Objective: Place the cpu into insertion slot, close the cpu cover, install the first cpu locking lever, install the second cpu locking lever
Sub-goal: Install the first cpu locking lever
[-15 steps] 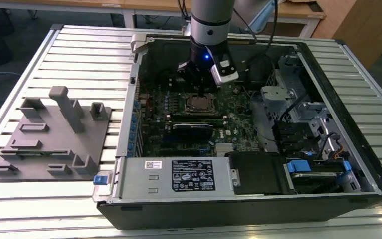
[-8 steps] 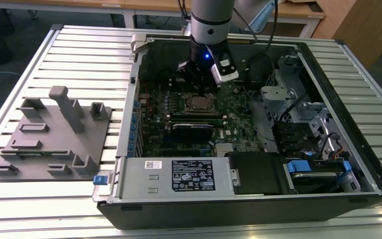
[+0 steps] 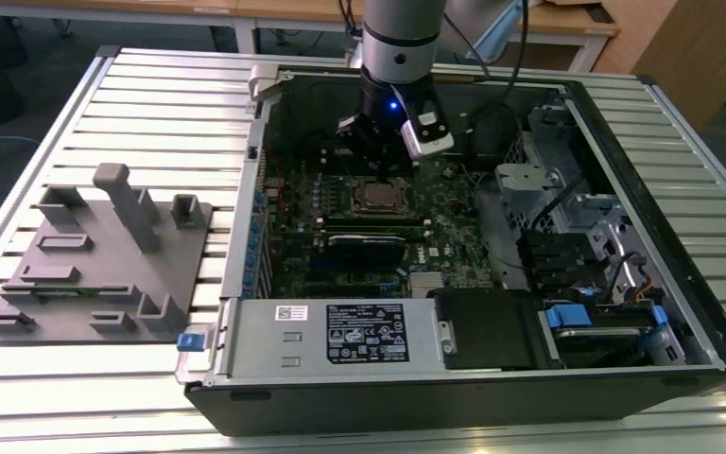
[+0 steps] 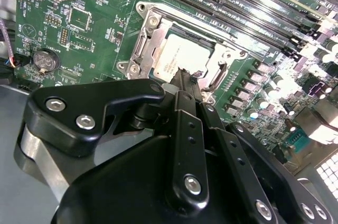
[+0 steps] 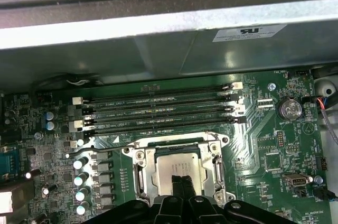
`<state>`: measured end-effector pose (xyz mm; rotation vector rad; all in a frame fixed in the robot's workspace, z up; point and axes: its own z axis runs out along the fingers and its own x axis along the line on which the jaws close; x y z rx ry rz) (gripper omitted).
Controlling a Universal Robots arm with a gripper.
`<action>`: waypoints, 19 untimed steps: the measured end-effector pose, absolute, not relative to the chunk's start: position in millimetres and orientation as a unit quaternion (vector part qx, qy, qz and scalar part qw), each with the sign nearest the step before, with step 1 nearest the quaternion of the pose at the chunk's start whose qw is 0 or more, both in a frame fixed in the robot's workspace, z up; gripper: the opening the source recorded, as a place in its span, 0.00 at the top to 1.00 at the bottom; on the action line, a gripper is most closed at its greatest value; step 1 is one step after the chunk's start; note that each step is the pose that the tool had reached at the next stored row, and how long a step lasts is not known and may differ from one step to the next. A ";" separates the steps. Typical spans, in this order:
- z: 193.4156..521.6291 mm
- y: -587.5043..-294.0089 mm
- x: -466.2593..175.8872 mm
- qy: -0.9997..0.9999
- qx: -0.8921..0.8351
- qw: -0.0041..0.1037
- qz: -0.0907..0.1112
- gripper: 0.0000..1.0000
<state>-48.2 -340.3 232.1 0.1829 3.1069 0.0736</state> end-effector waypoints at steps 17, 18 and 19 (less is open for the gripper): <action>232.1 -340.3 -54.4 0.998 0.059 0.014 0.024 0.90; 232.1 -340.3 -54.7 0.998 0.059 0.014 0.024 0.90; 232.1 -340.4 -55.0 0.998 0.059 0.014 0.024 0.90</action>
